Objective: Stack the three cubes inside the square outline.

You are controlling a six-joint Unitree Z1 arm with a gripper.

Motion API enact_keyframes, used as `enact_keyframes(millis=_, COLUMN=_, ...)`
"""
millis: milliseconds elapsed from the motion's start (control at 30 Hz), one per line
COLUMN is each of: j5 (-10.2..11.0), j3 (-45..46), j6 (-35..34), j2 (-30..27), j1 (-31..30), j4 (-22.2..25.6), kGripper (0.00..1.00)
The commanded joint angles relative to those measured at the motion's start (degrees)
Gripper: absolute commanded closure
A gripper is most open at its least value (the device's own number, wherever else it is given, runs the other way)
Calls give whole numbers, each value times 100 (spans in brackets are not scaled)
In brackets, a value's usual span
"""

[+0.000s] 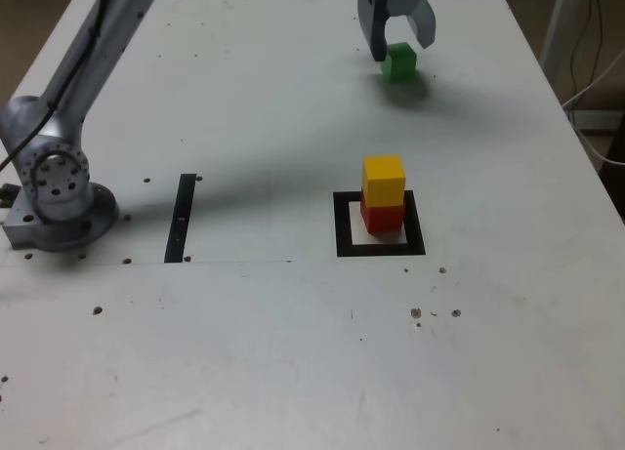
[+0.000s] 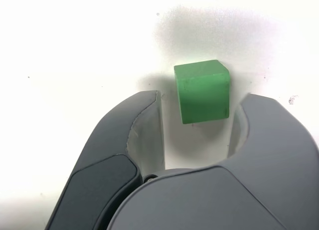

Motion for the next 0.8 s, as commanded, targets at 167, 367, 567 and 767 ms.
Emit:
enact_keyframes(millis=167, j5=36, j3=96, j6=2, j2=127, j1=50, j4=-31, kGripper=4)
enact_keyframes(millis=367, j5=54, j3=135, j6=2, j2=277, j1=75, j4=-156, kGripper=5)
enact_keyframes(millis=567, j5=53, j3=164, j6=2, j2=353, j1=47, j4=-355, kGripper=7)
enact_keyframes(millis=767, j5=70, j3=158, j6=2, j2=414, j1=26, j4=-525, kGripper=12)
